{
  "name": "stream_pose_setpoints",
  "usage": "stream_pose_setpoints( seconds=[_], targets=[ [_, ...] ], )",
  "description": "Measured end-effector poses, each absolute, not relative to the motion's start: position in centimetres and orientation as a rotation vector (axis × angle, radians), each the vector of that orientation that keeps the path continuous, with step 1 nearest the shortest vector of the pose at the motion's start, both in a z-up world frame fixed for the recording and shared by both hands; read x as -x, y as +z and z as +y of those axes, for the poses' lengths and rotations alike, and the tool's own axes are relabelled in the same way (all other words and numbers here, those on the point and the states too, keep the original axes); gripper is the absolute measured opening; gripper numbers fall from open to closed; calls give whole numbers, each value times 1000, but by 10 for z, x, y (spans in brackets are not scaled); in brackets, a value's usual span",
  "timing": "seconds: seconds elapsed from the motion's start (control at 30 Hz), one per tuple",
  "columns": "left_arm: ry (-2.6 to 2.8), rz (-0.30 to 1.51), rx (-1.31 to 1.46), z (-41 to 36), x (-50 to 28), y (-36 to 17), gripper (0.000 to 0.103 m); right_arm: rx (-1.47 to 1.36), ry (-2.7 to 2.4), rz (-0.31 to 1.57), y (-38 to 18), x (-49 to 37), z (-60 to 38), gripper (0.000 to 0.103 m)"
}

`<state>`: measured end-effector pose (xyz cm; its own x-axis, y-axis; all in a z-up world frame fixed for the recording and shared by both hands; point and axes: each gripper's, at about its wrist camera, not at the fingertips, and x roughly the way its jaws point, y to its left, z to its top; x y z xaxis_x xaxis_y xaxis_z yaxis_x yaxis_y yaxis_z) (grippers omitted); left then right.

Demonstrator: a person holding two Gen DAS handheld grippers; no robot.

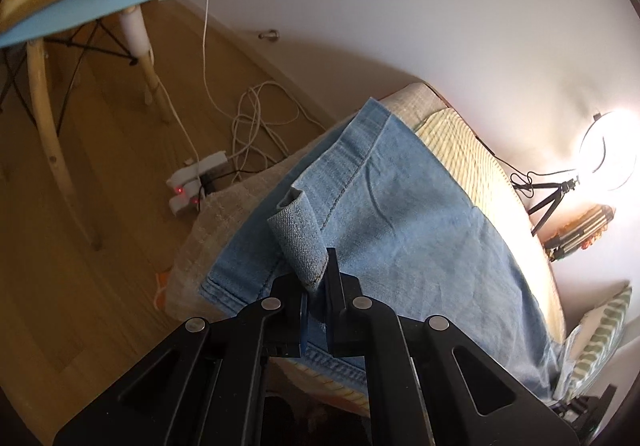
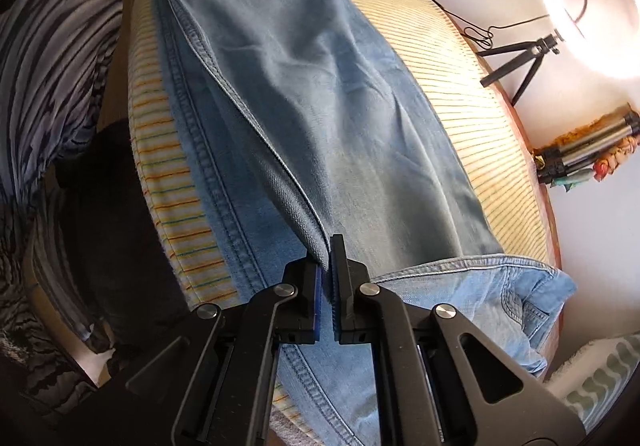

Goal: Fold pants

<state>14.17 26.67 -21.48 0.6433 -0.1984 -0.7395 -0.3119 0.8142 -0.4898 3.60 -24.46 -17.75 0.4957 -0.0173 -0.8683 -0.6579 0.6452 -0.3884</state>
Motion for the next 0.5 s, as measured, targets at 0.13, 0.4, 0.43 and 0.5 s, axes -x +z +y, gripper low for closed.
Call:
stream_pose_setpoints(
  seconds=[0.13,0.4,0.43,0.5],
  targets=[
    [93,911,623,268,-134,-223,9,806,446,1003,-182,-37,-245,4],
    [166,919,582,284,-122,-214,22,810,447,1019,-190,-41,-244,4],
    [171,919,558,282,-122,-210,22,806,447,1019,-190,-45,-246,4],
    [197,921,507,280,-123,-201,22,793,442,1016,-189,-46,-247,4]
  ],
)
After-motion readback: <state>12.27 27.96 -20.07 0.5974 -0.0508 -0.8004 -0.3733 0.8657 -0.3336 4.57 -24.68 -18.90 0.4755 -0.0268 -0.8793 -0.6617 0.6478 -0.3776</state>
